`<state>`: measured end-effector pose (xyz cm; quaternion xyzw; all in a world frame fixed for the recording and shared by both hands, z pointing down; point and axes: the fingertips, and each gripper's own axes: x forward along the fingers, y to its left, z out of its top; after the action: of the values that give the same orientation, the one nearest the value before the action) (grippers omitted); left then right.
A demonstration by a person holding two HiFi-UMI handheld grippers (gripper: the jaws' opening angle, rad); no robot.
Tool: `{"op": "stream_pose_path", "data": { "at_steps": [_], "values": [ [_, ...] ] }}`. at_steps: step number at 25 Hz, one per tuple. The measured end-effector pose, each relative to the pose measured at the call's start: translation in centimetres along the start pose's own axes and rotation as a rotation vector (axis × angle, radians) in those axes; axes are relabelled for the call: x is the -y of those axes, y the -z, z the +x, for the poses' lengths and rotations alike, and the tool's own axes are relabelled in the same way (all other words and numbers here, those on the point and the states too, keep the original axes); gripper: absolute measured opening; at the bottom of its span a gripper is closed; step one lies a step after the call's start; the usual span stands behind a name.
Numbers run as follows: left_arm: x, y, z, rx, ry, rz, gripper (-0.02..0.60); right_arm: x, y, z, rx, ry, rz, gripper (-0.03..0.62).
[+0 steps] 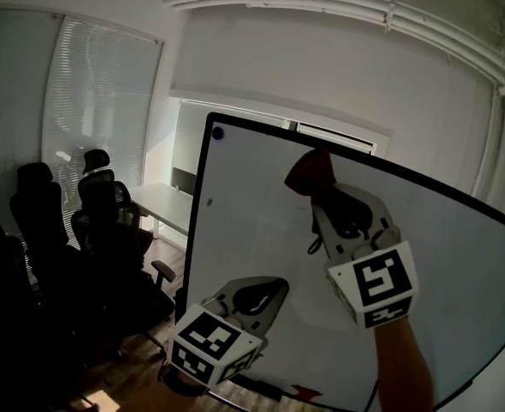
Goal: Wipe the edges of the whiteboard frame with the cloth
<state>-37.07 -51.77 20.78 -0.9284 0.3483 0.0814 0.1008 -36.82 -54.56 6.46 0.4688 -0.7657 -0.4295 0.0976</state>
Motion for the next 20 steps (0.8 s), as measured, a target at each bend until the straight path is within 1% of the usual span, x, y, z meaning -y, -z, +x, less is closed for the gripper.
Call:
{"op": "stream_pose_path", "data": {
  "at_steps": [2, 7, 12, 16, 20],
  "values": [
    [0.6, 1.0, 0.5, -0.012, 0.009, -0.012, 0.009, -0.6, 1.6, -2.2, 0.006, -0.015, 0.086, 0.071],
    [3.6, 3.1, 1.6, -0.029, 0.040, -0.024, 0.009, -1.7, 6.1, -7.7, -0.012, -0.026, 0.292, 0.071],
    [8.4, 4.6, 2.8, -0.016, 0.093, -0.045, 0.009, -3.4, 11.5, -13.8, -0.049, -0.018, 0.508, 0.071],
    [11.7, 7.1, 3.4, -0.027, 0.123, -0.059, 0.009, -5.3, 15.5, -18.4, -0.076, -0.012, 0.653, 0.071],
    [14.5, 8.6, 3.7, -0.004, 0.146, -0.090, 0.009, -7.2, 18.8, -22.2, -0.102, -0.019, 0.791, 0.071]
  ]
}}
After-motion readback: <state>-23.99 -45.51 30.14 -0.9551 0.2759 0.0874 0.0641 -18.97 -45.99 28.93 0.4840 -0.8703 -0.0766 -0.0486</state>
